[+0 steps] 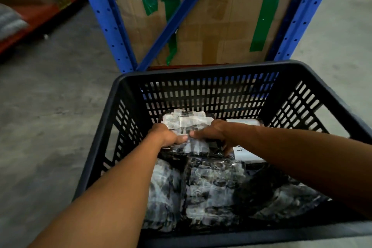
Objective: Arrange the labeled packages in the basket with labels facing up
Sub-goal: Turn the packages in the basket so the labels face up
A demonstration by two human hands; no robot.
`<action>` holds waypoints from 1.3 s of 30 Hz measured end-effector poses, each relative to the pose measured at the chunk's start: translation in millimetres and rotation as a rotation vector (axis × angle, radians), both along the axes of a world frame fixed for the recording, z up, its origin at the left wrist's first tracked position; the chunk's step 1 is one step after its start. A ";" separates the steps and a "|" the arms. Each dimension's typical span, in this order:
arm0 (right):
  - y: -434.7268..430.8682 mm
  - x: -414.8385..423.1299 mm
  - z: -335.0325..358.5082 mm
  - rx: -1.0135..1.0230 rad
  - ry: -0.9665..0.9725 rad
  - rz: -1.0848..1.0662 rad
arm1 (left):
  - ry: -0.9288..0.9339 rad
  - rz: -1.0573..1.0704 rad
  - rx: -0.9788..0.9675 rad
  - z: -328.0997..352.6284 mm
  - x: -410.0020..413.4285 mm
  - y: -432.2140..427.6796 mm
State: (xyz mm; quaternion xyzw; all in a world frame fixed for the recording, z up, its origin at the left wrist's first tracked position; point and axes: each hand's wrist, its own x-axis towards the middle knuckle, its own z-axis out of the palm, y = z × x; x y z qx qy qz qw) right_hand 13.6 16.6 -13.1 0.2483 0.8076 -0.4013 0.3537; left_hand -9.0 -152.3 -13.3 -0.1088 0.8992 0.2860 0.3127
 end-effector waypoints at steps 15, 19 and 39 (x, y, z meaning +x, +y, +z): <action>79.8 17.1 27.1 -0.189 0.280 -0.200 | 0.061 0.270 0.509 34.1 -8.2 10.5; 120.6 27.7 36.7 -0.397 0.278 -0.299 | 0.025 0.321 0.772 40.2 -6.6 24.4; 136.5 43.3 26.5 -0.327 0.226 -0.558 | -0.101 0.490 1.075 10.3 17.4 60.9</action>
